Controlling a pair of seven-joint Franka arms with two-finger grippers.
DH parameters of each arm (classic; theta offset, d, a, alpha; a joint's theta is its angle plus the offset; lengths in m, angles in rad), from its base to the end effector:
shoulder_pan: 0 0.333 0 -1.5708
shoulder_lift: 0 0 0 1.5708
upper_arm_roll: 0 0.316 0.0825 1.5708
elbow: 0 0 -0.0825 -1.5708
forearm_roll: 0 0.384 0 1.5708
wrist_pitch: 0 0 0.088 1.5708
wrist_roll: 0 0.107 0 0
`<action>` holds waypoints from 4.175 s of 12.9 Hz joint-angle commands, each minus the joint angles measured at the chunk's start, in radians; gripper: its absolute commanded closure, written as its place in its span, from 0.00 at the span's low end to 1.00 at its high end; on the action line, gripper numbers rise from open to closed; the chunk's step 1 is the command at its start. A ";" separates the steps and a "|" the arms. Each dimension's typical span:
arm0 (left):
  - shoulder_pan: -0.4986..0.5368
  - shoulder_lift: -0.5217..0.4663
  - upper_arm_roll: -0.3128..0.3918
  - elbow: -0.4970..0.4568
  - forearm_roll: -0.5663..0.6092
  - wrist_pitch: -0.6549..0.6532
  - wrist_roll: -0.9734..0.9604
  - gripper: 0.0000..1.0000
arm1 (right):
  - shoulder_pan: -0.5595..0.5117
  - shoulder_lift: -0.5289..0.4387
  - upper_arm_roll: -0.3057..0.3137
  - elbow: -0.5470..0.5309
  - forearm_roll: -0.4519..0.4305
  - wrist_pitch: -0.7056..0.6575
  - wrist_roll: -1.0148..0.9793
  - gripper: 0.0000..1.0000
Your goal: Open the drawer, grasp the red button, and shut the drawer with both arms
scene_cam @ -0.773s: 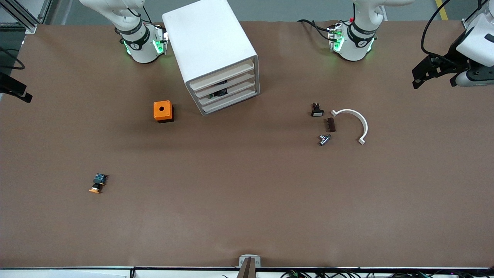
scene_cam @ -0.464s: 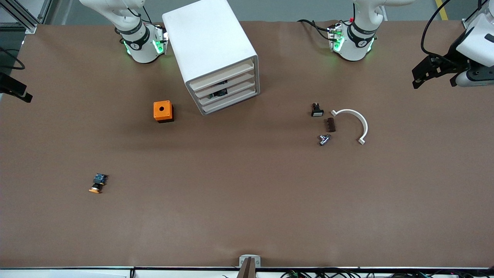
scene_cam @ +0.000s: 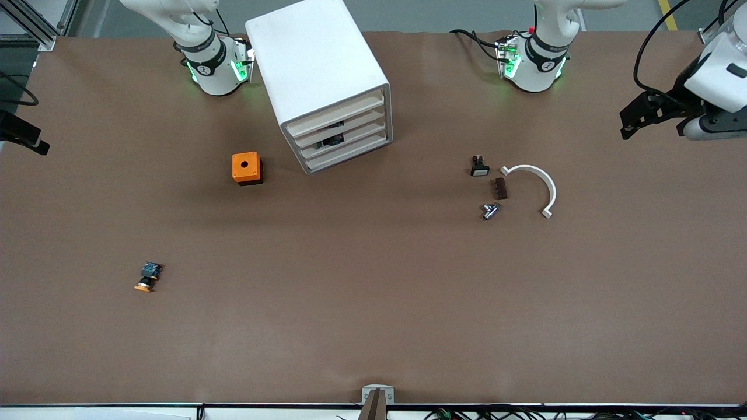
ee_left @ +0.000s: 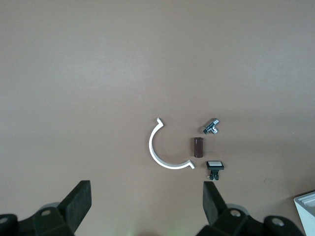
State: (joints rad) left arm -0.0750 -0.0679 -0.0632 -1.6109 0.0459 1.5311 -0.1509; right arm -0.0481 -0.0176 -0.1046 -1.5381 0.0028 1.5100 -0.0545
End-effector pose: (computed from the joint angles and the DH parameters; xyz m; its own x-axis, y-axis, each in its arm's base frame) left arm 0.5247 -0.0691 0.6390 0.9999 0.0145 -0.0043 0.0143 -0.9986 -0.0514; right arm 0.5368 -0.0829 0.6441 0.9951 -0.0978 -0.0103 -0.0979 -0.9952 -0.0052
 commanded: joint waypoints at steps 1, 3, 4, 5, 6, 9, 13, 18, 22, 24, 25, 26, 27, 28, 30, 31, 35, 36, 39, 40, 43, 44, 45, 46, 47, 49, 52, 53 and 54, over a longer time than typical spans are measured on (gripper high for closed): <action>-0.005 0.071 -0.009 0.043 -0.008 -0.016 -0.042 0.00 | -0.006 -0.007 0.005 -0.013 -0.015 0.004 0.012 0.00; -0.014 0.109 -0.015 0.045 -0.014 -0.008 -0.059 0.00 | -0.007 0.007 0.005 -0.011 -0.009 0.006 0.012 0.00; -0.018 0.128 -0.018 0.042 -0.043 -0.002 -0.077 0.00 | -0.013 0.019 0.003 -0.013 0.002 0.009 0.012 0.00; -0.020 0.143 -0.021 0.040 -0.076 0.006 -0.110 0.00 | -0.015 0.033 0.005 -0.013 0.003 0.019 0.013 0.00; -0.022 0.161 -0.021 0.037 -0.109 0.010 -0.145 0.00 | -0.012 0.048 0.005 -0.013 0.012 0.033 0.013 0.00; -0.078 0.203 -0.033 0.032 -0.116 0.033 -0.255 0.00 | -0.007 0.113 0.005 -0.013 0.062 0.053 0.012 0.00; -0.134 0.278 -0.063 0.029 -0.229 0.047 -0.444 0.00 | 0.007 0.156 0.008 -0.019 0.063 0.071 0.013 0.00; -0.248 0.381 -0.066 0.034 -0.365 0.099 -0.775 0.00 | 0.037 0.180 0.008 -0.027 0.062 0.073 0.128 0.00; -0.318 0.491 -0.066 0.048 -0.443 0.124 -1.048 0.00 | 0.097 0.217 0.009 -0.028 0.062 0.067 0.335 0.00; -0.331 0.555 -0.066 0.092 -0.484 0.124 -1.219 0.00 | 0.146 0.240 0.008 -0.028 0.062 0.059 0.476 0.00; -0.348 0.577 -0.066 0.107 -0.503 0.123 -1.322 0.00 | 0.174 0.254 0.009 -0.028 0.062 0.058 0.548 0.00; -0.359 0.594 -0.066 0.109 -0.514 0.122 -1.439 0.00 | 0.201 0.265 0.010 -0.028 0.062 0.058 0.606 0.00; -0.359 0.608 -0.067 0.109 -0.523 0.122 -1.522 0.00 | 0.232 0.269 0.008 -0.028 0.062 0.059 0.680 0.00; -0.359 0.625 -0.069 0.109 -0.562 0.122 -1.588 0.00 | 0.259 0.284 0.009 -0.027 0.062 0.067 0.747 0.00; -0.361 0.654 -0.069 0.108 -0.715 0.121 -1.683 0.00 | 0.307 0.301 0.010 -0.025 0.066 0.075 0.855 0.00; -0.371 0.677 -0.069 0.108 -0.769 0.121 -1.749 0.00 | 0.326 0.306 0.010 -0.025 0.069 0.088 0.901 0.00; -0.414 0.753 -0.070 0.109 -0.865 0.121 -1.946 0.01 | 0.402 0.352 0.010 -0.023 0.103 0.151 1.089 0.00; -0.425 0.763 -0.069 0.109 -0.879 0.121 -1.986 0.01 | 0.425 0.369 0.010 -0.022 0.103 0.165 1.126 0.00; -0.436 0.800 -0.069 0.111 -0.995 0.121 -2.119 0.02 | 0.464 0.389 0.010 -0.019 0.103 0.200 1.194 0.00; -0.437 0.804 -0.069 0.114 -1.014 0.119 -2.138 0.04 | 0.474 0.390 0.010 -0.017 0.105 0.200 1.212 0.00; -0.439 0.847 -0.069 0.112 -1.087 0.086 -2.141 0.10 | 0.501 0.409 0.010 -0.013 0.140 0.234 1.303 0.00; -0.451 0.862 -0.070 0.112 -1.088 0.081 -2.141 0.11 | 0.507 0.410 0.010 -0.013 0.154 0.249 1.334 0.00; -0.462 0.876 -0.069 0.112 -1.089 0.081 -2.141 0.17 | 0.519 0.412 0.010 -0.013 0.163 0.269 1.346 0.00; -0.462 0.896 -0.070 0.114 -1.091 0.080 -2.141 0.27 | 0.542 0.415 0.010 -0.011 0.167 0.298 1.360 0.00; -0.463 0.905 -0.079 0.112 -1.104 0.080 -2.142 0.29 | 0.547 0.426 0.010 -0.004 0.175 0.305 1.384 0.00; -0.479 0.907 -0.087 0.111 -1.111 0.052 -2.188 0.29 | 0.553 0.444 0.010 0.029 0.181 0.306 1.424 0.00; -0.508 0.906 -0.090 0.111 -1.112 0.043 -2.218 0.37 | 0.557 0.446 0.010 0.038 0.215 0.309 1.438 0.00; -0.512 0.907 -0.092 0.109 -1.112 0.043 -2.219 0.39 | 0.559 0.446 0.010 0.045 0.224 0.309 1.446 0.00; -0.528 0.910 -0.090 0.109 -1.112 0.043 -2.219 0.46 | 0.559 0.446 0.010 0.049 0.230 0.311 1.459 0.00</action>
State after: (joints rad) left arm -0.5837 0.8357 -0.1566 -1.5136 -1.0447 1.5871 -2.3517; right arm 0.5029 0.4139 -0.0864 -1.5244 0.2047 1.8279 1.3732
